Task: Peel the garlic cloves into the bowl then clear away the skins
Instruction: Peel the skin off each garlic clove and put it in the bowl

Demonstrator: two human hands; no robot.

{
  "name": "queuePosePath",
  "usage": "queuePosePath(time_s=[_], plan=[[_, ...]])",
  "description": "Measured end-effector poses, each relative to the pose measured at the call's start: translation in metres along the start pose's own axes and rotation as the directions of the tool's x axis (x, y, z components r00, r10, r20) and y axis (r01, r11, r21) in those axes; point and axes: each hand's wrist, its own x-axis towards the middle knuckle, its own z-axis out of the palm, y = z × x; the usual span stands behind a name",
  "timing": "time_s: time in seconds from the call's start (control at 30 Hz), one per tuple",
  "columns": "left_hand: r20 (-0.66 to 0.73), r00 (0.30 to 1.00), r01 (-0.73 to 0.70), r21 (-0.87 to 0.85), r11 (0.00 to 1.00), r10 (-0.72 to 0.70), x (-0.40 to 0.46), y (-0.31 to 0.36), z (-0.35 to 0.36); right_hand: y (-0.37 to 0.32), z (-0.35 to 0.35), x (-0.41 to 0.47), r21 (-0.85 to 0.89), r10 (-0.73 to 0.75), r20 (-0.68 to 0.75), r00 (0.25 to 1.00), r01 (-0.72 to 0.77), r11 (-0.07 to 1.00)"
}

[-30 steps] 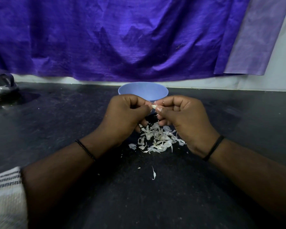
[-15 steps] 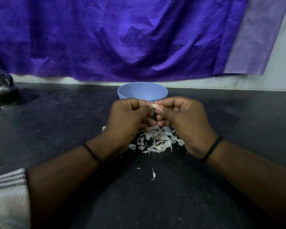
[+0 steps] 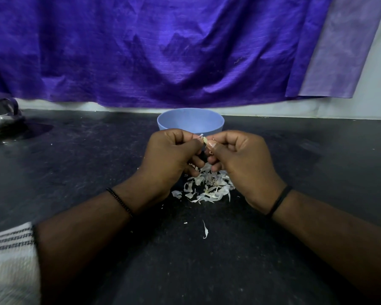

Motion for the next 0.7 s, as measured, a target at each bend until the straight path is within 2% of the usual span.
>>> queuePosePath(time_s=[0.27, 0.4, 0.7], plan=[[0.029, 0.999, 0.018, 0.008, 1.000, -0.018, -0.0007, 0.0019, 0.0008, 0.0009, -0.0025, -0.0016, -0.158, -0.135, 0.057, 0.989, 0.142, 0.977], [0.036, 0.999, 0.027, 0.008, 1.000, -0.027, -0.0015, 0.0016, 0.0007, 0.0021, -0.0035, -0.0003, -0.198, -0.159, 0.052, 0.986, 0.166, 0.966], [0.042, 0.999, 0.028, 0.026, 0.999, -0.029, -0.0020, 0.0029, 0.0014, 0.0045, -0.0028, 0.0022, -0.032, -0.035, 0.064, 0.997, 0.037, 0.999]])
